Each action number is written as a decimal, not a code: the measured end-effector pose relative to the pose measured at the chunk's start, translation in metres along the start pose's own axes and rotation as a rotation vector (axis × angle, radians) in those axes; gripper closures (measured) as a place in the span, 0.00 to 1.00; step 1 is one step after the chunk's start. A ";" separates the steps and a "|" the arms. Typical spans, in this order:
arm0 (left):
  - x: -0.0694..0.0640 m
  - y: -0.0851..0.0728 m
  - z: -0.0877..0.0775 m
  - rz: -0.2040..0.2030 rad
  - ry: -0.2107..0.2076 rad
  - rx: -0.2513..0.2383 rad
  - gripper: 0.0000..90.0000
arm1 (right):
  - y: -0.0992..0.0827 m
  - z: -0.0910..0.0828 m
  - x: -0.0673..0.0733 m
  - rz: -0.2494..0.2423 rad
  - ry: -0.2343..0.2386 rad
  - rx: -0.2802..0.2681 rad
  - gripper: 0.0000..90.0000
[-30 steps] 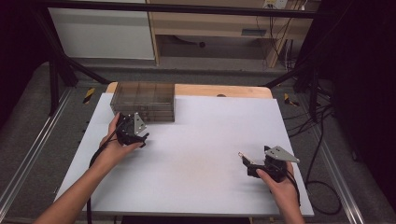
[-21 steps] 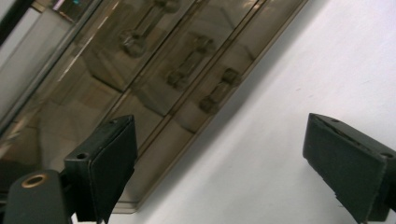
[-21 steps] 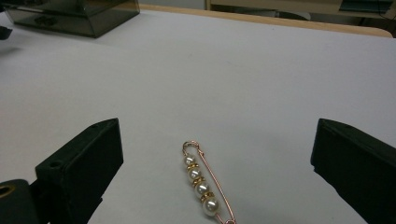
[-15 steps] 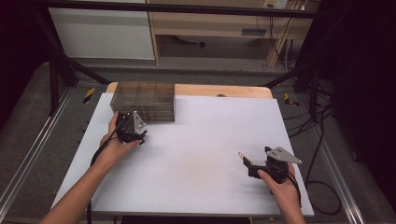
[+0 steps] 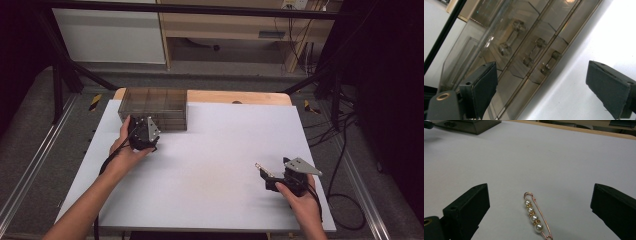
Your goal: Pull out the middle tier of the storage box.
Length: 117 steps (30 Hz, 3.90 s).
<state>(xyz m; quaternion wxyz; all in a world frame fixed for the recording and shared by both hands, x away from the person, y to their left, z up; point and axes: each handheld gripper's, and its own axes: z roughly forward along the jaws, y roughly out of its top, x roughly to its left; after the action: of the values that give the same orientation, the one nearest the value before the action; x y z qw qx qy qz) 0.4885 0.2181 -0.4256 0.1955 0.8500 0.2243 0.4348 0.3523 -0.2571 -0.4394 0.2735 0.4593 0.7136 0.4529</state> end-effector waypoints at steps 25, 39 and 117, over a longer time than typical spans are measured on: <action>-0.007 -0.006 0.000 0.171 0.112 0.057 0.13 | -0.001 0.001 0.001 -0.002 0.004 0.016 0.03; -0.015 -0.009 0.010 0.217 0.127 0.064 0.17 | 0.000 -0.001 0.001 -0.014 -0.004 0.006 0.03; -0.038 -0.005 0.025 0.530 0.343 0.024 0.72 | -0.002 0.003 0.001 -0.067 -0.028 0.039 0.04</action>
<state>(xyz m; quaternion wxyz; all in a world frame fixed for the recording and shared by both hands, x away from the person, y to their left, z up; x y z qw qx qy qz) 0.4882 0.1981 -0.4659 0.0244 0.7953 0.0297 0.6050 0.3533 -0.2558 -0.4427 0.2896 0.4468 0.7333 0.4229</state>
